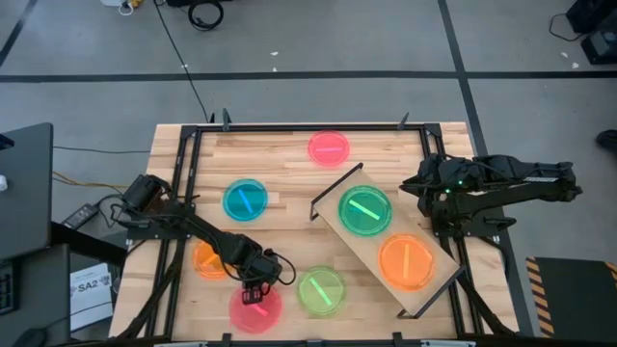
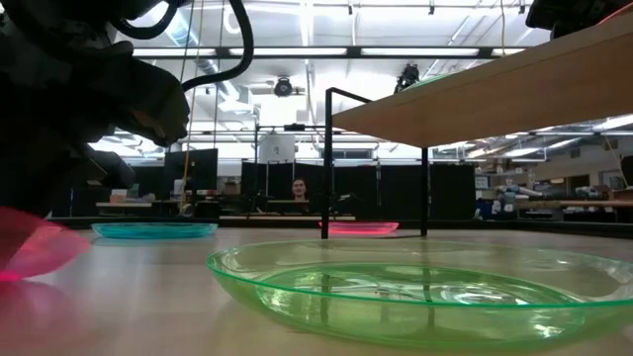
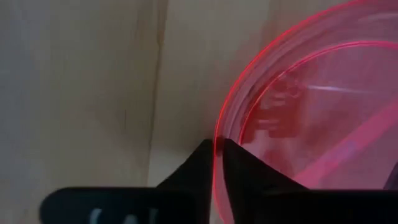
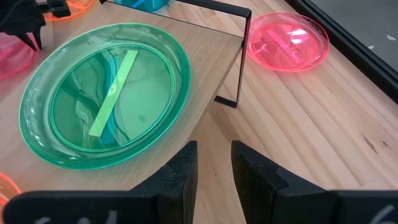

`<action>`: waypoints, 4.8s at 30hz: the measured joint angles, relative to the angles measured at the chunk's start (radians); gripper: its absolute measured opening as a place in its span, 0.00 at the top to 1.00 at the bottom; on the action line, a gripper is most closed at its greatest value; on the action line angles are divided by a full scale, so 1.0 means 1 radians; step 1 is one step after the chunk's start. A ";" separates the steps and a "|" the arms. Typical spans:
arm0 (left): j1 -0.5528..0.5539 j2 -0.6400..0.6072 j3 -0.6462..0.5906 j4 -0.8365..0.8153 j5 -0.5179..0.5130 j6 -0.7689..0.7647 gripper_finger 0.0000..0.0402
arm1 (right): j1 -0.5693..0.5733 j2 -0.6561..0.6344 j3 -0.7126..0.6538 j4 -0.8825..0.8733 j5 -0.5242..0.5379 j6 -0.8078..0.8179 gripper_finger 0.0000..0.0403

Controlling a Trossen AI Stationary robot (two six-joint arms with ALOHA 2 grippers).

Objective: Place and stack plates onto a shelf
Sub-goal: Stack the bottom pink plate on top of the orange plate on the shelf

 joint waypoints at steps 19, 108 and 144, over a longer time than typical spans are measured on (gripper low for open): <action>0.015 -0.080 -0.003 -0.032 -0.011 0.000 0.99 | 0.000 0.000 0.000 0.000 0.000 0.000 0.74; 0.805 -0.524 0.000 0.650 -0.544 0.358 0.98 | -0.213 0.613 0.000 1.446 0.034 -0.427 0.75; 0.777 -0.524 0.000 0.648 -0.518 0.349 0.98 | -0.220 0.610 0.000 1.445 0.143 -0.436 0.99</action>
